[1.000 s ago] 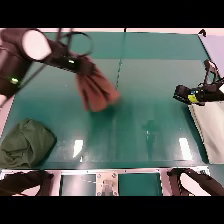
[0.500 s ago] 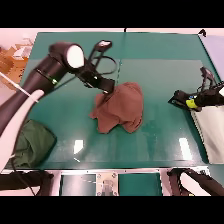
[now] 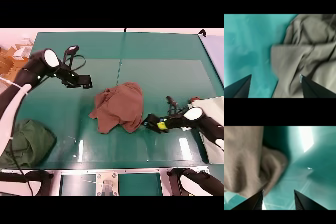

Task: Fold the shirts.

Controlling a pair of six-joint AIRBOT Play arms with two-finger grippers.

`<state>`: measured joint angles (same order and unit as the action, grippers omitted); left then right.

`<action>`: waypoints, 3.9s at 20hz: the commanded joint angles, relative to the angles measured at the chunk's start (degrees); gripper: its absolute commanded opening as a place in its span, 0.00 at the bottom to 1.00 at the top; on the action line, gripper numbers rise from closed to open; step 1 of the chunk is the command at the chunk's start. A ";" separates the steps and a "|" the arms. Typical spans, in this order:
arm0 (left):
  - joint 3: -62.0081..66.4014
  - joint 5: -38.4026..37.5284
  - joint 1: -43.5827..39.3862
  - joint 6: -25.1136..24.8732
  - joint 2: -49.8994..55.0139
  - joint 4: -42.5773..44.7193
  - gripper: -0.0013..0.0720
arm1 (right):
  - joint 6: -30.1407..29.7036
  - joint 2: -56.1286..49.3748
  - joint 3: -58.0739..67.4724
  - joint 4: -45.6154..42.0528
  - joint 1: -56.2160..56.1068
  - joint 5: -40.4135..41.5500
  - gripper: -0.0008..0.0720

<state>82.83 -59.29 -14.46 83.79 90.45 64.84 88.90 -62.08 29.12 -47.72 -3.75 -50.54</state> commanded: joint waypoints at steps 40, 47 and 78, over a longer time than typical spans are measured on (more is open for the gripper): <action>13.33 6.67 0.87 -13.68 -9.77 -18.84 0.04 | -15.02 -9.07 58.21 9.77 25.79 -25.38 0.03; 17.20 6.14 2.08 -4.07 -37.90 2.49 0.04 | -11.26 8.13 76.43 11.06 25.83 -20.17 0.03; 6.38 13.14 7.10 -21.44 4.02 -20.85 0.86 | -23.43 -11.89 18.88 9.92 26.97 -4.00 0.50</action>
<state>84.38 -32.32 -10.31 60.49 94.13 44.91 67.59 -73.25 42.81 -37.04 21.80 -47.53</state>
